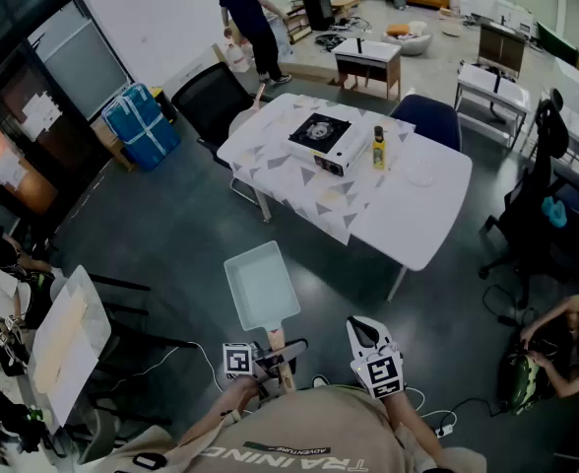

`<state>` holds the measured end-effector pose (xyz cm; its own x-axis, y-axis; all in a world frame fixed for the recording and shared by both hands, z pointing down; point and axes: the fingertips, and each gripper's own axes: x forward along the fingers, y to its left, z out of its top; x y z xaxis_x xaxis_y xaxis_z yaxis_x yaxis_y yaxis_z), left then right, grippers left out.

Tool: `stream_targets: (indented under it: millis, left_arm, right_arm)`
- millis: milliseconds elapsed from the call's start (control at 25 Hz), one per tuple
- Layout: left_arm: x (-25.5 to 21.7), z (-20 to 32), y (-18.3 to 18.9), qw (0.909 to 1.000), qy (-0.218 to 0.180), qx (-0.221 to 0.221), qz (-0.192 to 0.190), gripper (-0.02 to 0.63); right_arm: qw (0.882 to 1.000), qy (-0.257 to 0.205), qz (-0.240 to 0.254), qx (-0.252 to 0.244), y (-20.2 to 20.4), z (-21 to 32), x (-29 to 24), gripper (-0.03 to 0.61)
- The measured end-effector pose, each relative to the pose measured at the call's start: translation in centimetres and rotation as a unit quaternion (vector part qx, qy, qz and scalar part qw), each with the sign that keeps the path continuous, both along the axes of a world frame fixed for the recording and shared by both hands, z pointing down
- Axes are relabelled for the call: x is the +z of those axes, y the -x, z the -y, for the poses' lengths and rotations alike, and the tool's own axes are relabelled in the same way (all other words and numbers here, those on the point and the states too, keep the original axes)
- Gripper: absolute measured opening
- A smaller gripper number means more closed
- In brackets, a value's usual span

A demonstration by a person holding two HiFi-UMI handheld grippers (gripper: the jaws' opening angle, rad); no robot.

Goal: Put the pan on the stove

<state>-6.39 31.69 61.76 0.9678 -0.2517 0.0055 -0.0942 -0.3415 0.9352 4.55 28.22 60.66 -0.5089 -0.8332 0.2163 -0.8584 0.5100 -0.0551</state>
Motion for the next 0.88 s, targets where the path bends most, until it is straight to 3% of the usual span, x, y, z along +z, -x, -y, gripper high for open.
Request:
stream_targets:
  millis: [600, 880]
  left_arm:
    - [2.0, 1.6, 4.3, 0.9985, 0.001, 0.054, -0.007, 0.049]
    - [2.3, 3.3, 4.7, 0.9994, 0.001, 0.03, -0.019, 0.049]
  right_arm:
    - [0.999, 0.015, -0.032, 0.029, 4.2, 2.4, 0.7, 0.003]
    - [0.998, 0.042, -0.036, 0.016, 4.2, 2.9, 2.0, 0.003]
